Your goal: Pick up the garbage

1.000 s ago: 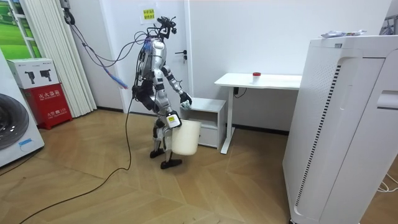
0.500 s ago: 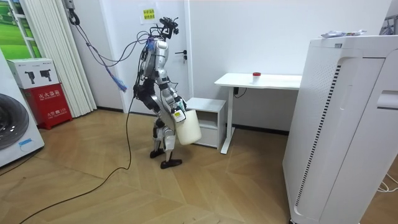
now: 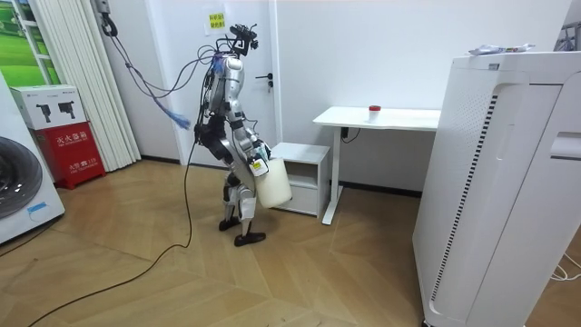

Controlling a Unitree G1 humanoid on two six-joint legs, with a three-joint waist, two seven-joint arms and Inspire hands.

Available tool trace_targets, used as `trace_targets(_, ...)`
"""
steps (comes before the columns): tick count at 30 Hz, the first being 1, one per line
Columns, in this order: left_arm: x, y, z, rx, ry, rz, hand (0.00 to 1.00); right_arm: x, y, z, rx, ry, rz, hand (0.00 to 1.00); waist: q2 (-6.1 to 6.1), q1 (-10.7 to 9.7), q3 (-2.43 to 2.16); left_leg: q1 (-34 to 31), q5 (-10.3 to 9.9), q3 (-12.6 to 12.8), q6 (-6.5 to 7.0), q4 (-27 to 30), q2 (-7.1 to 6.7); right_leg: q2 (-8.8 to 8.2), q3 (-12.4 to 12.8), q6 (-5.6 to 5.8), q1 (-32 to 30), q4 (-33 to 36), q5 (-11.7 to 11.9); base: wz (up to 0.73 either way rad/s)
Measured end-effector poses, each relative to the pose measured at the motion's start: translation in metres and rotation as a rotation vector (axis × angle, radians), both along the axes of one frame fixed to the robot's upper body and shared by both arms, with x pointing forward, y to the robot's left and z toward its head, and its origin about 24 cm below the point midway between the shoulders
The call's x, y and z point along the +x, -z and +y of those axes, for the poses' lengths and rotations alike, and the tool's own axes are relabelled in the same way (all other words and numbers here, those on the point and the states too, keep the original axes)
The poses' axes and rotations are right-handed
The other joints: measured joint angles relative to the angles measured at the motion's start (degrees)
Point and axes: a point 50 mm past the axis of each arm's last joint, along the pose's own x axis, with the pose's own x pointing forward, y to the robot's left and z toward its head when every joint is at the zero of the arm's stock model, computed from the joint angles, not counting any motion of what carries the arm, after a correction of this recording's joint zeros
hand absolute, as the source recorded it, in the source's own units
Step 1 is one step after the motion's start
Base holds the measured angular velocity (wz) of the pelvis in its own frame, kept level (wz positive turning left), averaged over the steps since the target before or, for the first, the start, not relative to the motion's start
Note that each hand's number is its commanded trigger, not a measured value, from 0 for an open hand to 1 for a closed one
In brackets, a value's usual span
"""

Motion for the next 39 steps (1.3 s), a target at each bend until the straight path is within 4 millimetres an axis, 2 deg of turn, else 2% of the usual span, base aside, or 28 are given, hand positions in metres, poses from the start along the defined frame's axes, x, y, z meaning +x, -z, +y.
trace_targets(4,-0.003,0.002,0.001,0.027,0.025,-0.004,0.00,0.000,0.000,-0.001,-0.007,-0.003,-0.002,1.00,0.04,0.43,-0.02,0.01,0.00,-0.15,0.00,-0.25,0.02,0.08,0.03,-0.05,-0.03,-0.24,0.09,-0.01)
trace_targets(6,-0.003,0.000,-0.001,0.029,0.043,-0.020,0.00,-0.002,0.001,-0.005,-0.008,0.008,0.009,1.00,0.22,1.67,-0.13,0.00,0.00,-0.07,0.00,-0.32,0.11,0.19,-0.32,-0.14,0.04,-0.95,0.58,-0.07)
trace_targets(9,-0.003,0.000,-0.001,0.034,0.048,-0.027,0.00,-0.001,0.001,-0.008,-0.009,0.012,0.008,1.00,0.41,2.32,-0.25,0.00,0.01,-0.02,0.00,-0.16,0.11,-0.17,-1.21,-0.25,0.04,-1.05,0.74,-0.04)
trace_targets(10,-0.003,0.000,0.000,0.034,0.049,-0.028,0.00,-0.001,0.001,-0.009,-0.010,0.016,0.006,1.00,0.51,2.72,-0.31,0.00,0.01,0.02,0.00,-0.16,0.11,-0.43,-1.92,-0.35,0.05,-1.05,0.85,0.00)
trace_targets(16,-0.007,0.003,0.003,0.054,0.058,-0.024,0.00,-0.002,0.001,-0.011,-0.014,0.009,0.011,1.00,1.39,3.24,-0.84,0.03,0.08,0.06,0.13,-0.27,0.07,-1.24,-2.56,-0.30,0.11,-0.92,0.93,0.00)
trace_targets(19,-0.008,0.004,0.004,0.059,0.059,-0.021,0.00,-0.003,0.002,-0.012,-0.015,-0.002,0.016,1.00,1.47,3.36,-0.80,0.18,0.08,0.18,0.15,-0.38,0.11,-1.36,-3.54,-0.49,0.22,-0.87,1.06,0.00)
trace_targets(22,-0.009,0.005,0.004,0.074,0.076,-0.025,0.00,-0.004,0.002,-0.012,-0.021,-0.009,0.019,1.00,1.54,3.53,-0.75,0.45,0.06,0.29,0.18,-0.52,0.10,-1.39,-3.44,-0.53,0.31,-1.00,1.10,-0.01)
trace_targets(28,-0.012,0.006,0.004,0.093,0.103,-0.029,0.00,-0.010,0.007,-0.019,-0.036,0.003,0.058,1.00,2.41,4.94,-0.23,4.65,0.04,1.30,0.17,-1.84,-0.03,-1.40,-2.09,-0.50,3.56,-1.47,1.06,-0.07)
trace_targets(35,0.002,-0.012,0.015,0.062,0.071,-0.124,0.00,-0.012,0.006,-0.033,-0.050,0.052,0.065,1.00,2.69,4.62,-0.19,9.03,0.13,1.90,0.06,-4.22,-0.98,-1.46,-1.61,-0.01,6.94,-2.06,0.78,-0.04)
trace_targets(37,0.007,-0.024,0.015,0.037,0.070,-0.177,0.00,-0.014,0.007,-0.038,-0.046,0.083,0.067,1.00,2.72,4.58,-0.19,10.53,0.07,1.92,0.13,-4.76,-1.15,-1.56,-1.59,0.19,8.41,-2.24,0.65,0.02)
trace_targets(39,0.019,-0.049,0.010,-0.010,0.080,-0.302,0.00,-0.019,0.007,-0.046,-0.055,0.107,0.071,1.00,2.72,4.65,-0.20,12.82,-0.13,1.95,0.35,-5.50,-1.64,-1.95,-1.70,0.65,10.30,-2.26,0.04,0.06)
